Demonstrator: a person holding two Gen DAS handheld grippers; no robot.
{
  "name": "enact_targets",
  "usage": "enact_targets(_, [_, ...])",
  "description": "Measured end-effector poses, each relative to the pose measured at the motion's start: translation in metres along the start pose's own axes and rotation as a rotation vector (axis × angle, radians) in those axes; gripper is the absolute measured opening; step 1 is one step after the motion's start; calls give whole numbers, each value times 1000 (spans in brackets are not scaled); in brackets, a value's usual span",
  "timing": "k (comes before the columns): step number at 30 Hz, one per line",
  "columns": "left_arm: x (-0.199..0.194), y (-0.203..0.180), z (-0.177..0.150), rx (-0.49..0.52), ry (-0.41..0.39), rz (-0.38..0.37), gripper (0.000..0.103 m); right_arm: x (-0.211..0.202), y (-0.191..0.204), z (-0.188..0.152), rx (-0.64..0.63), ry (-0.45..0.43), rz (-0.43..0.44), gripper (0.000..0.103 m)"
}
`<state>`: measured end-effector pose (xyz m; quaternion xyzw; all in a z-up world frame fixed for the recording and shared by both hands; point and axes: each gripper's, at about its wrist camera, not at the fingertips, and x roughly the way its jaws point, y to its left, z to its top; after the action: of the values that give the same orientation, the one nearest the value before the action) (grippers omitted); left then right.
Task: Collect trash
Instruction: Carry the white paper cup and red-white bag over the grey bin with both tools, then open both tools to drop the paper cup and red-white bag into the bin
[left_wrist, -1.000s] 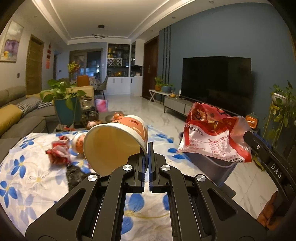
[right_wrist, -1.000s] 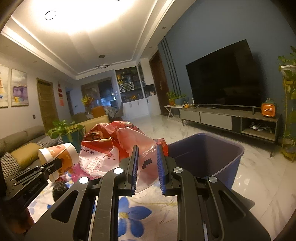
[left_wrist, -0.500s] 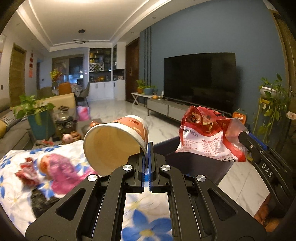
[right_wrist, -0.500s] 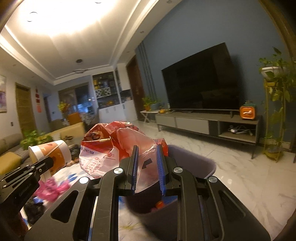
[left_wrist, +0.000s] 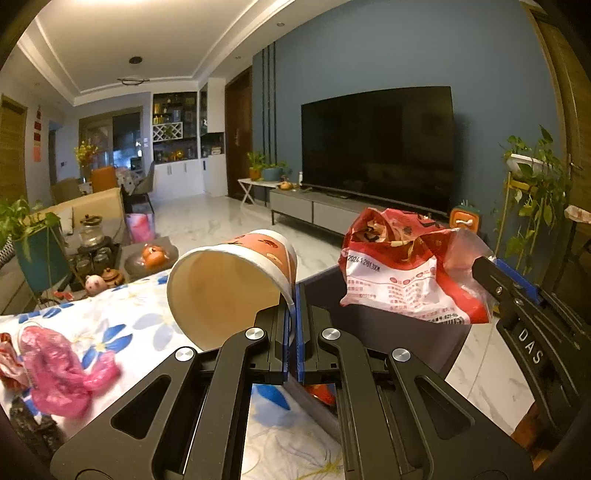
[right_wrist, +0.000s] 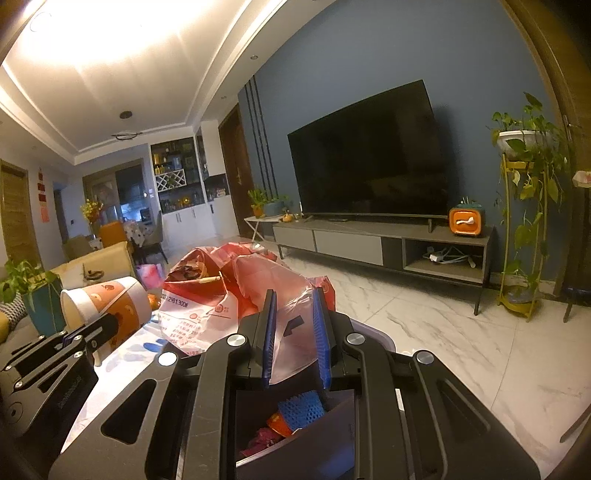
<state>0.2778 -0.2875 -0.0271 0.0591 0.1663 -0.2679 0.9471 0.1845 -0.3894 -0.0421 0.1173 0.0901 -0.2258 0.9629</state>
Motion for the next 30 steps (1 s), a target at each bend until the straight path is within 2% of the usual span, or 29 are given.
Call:
enact_targets(20, [45, -6, -5, -15, 59, -37, 2, 28, 3, -8, -42, 36, -24, 20])
enact_targets(30, [56, -7, -9, -14, 84, -82, 3, 41, 4, -10, -55, 72, 7, 22])
